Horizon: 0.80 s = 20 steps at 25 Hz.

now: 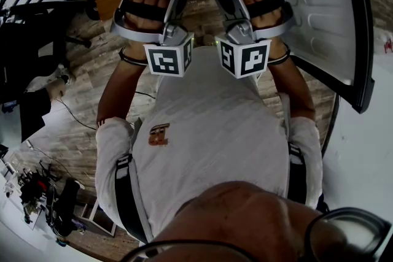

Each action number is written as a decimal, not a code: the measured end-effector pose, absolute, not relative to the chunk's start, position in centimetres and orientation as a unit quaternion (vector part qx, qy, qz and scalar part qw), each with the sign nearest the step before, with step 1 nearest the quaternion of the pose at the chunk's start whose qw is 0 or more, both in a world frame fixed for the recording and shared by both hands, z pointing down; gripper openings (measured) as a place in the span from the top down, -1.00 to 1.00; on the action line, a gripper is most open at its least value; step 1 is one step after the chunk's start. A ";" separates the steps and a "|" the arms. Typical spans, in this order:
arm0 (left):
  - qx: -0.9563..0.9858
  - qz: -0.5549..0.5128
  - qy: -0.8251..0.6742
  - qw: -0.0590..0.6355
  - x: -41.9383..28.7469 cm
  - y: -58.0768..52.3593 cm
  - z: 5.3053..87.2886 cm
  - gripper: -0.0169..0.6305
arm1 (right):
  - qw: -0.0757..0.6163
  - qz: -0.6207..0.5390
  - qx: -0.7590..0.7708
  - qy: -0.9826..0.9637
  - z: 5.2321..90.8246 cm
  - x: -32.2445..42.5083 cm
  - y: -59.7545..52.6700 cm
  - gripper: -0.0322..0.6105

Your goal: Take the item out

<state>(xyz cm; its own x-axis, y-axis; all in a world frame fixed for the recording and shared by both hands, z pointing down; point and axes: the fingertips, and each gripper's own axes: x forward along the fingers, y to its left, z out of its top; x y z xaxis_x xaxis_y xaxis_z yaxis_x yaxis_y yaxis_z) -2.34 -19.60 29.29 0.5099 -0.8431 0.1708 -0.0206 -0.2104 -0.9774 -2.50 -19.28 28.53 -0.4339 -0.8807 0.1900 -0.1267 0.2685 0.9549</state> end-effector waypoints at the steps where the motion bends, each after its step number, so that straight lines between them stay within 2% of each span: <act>1: -0.680 -0.379 0.318 0.542 -2.3 -19.6 29.2 0.82 | 0.390 -0.484 0.363 -0.695 28.5 -2.5 -19.3 0.76; 20: -0.681 -0.376 0.321 0.540 -2.0 -18.8 29.0 0.82 | 0.389 -0.484 0.363 -0.695 28.3 -2.2 -18.4 0.76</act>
